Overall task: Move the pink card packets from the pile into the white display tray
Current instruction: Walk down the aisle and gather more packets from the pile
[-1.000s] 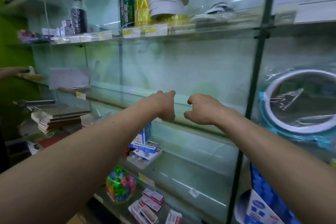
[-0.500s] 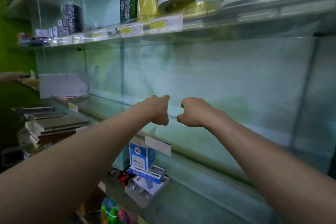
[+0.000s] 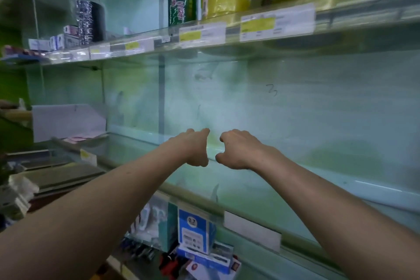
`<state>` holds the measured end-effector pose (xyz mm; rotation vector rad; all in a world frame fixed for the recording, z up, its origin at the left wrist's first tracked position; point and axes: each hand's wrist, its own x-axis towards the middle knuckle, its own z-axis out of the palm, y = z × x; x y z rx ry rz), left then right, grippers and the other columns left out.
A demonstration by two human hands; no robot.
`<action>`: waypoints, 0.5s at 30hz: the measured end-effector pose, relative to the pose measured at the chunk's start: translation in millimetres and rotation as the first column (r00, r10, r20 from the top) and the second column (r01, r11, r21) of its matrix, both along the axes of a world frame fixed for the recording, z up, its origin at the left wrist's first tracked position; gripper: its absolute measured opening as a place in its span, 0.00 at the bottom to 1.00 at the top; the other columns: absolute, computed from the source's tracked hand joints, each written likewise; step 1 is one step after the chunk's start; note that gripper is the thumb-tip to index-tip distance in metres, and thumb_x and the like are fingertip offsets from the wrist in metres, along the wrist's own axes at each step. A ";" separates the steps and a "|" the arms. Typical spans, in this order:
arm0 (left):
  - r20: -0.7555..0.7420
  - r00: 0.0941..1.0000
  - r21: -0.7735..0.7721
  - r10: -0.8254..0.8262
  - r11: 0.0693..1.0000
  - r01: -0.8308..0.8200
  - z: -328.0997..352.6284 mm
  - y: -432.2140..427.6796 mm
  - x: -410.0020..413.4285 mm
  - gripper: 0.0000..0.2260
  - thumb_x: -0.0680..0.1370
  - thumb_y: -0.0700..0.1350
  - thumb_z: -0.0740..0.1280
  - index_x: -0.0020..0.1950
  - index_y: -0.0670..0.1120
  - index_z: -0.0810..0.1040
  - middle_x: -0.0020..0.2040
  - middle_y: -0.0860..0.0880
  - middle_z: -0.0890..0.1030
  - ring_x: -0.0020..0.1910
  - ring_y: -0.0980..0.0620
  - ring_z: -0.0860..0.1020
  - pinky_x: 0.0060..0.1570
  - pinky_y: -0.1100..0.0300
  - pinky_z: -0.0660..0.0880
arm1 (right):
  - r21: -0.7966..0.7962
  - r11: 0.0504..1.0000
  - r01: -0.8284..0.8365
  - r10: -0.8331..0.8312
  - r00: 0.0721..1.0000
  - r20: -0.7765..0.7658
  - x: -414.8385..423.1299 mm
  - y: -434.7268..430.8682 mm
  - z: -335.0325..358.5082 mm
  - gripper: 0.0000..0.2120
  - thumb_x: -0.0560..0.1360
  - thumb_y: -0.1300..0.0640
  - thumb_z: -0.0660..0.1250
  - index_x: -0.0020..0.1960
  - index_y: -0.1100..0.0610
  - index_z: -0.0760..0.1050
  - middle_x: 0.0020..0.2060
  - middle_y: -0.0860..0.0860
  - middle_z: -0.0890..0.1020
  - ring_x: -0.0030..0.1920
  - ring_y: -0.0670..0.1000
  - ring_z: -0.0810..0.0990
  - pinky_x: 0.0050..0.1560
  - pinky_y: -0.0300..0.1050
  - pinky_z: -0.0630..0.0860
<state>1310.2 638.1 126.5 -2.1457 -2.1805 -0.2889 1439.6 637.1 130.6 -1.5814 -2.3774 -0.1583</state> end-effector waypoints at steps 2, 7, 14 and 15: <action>-0.011 1.000 0.002 -0.017 1.000 0.017 1.2 12.4 -24.0 0.36 0.74 0.47 0.68 0.76 0.51 0.53 0.67 0.43 0.66 0.62 0.42 0.72 0.59 0.47 0.73 | 0.000 1.000 0.015 -0.015 1.000 0.002 -24.3 8.2 1.0 0.19 0.76 0.54 0.63 0.65 0.58 0.69 0.61 0.55 0.72 0.61 0.57 0.69 0.52 0.47 0.69; -0.039 0.998 -0.013 -0.043 0.999 0.042 5.0 37.3 -87.6 0.35 0.74 0.48 0.69 0.76 0.50 0.54 0.68 0.43 0.66 0.64 0.41 0.71 0.61 0.47 0.72 | -0.001 0.999 0.049 -0.049 0.999 -0.001 -88.8 30.6 2.1 0.10 0.75 0.54 0.63 0.53 0.58 0.70 0.57 0.56 0.73 0.58 0.58 0.70 0.46 0.46 0.66; -0.035 0.999 -0.037 -0.021 0.999 0.020 1.9 64.4 -161.2 0.35 0.74 0.47 0.68 0.77 0.49 0.52 0.69 0.42 0.64 0.64 0.41 0.70 0.60 0.47 0.73 | 0.004 0.999 0.042 -0.042 0.999 0.032 -160.3 58.7 -2.5 0.14 0.76 0.53 0.62 0.59 0.59 0.70 0.58 0.56 0.73 0.59 0.58 0.70 0.47 0.45 0.66; -0.027 0.999 -0.041 -0.019 0.999 0.018 0.9 67.5 -168.0 0.36 0.75 0.47 0.68 0.77 0.50 0.52 0.69 0.42 0.64 0.64 0.41 0.71 0.60 0.47 0.73 | 0.004 0.999 0.040 -0.040 0.998 0.038 -167.0 62.4 -3.1 0.14 0.76 0.53 0.62 0.59 0.58 0.70 0.58 0.56 0.73 0.59 0.58 0.70 0.47 0.45 0.66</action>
